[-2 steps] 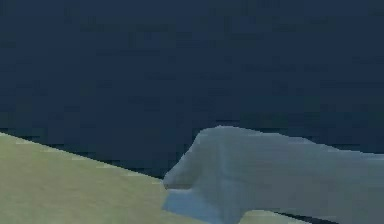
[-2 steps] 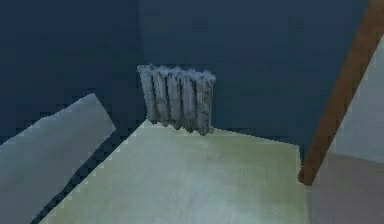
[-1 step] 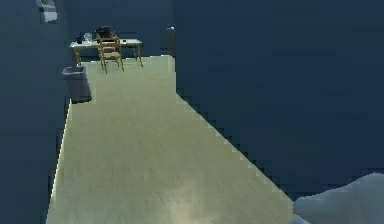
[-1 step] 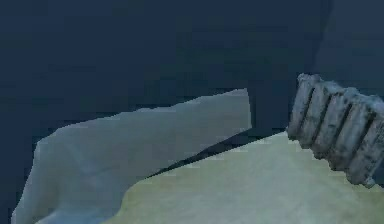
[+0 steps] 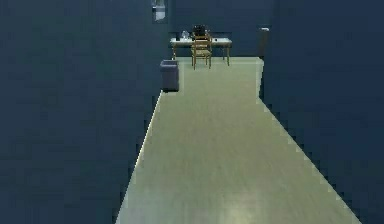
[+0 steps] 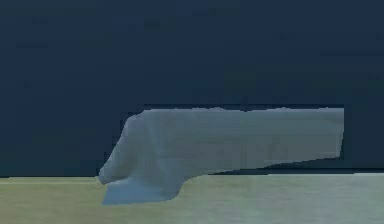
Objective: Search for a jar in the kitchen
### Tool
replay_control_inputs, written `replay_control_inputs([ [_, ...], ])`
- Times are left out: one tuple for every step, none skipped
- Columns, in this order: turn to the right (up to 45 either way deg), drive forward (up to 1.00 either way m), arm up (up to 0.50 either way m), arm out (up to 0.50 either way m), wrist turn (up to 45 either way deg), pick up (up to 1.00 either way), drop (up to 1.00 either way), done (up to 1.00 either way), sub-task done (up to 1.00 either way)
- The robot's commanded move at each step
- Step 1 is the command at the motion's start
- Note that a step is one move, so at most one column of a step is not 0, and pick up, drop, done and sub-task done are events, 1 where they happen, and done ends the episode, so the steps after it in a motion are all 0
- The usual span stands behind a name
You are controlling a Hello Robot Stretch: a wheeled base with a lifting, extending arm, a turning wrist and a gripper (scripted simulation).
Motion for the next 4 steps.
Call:
replay_control_inputs([
  [0.0,0.15,0.0,0.0,0.0,0.0,0.0,0.0,0.0],
  [3.0,0.0,0.0,0.0,0.0,0.0,0.0,0.0,0.0],
  [0.0,1.0,0.0,0.0,0.0,0.0,0.0,0.0,0.0],
  [0.0,1.0,0.0,0.0,0.0,0.0,0.0,0.0,0.0],
])
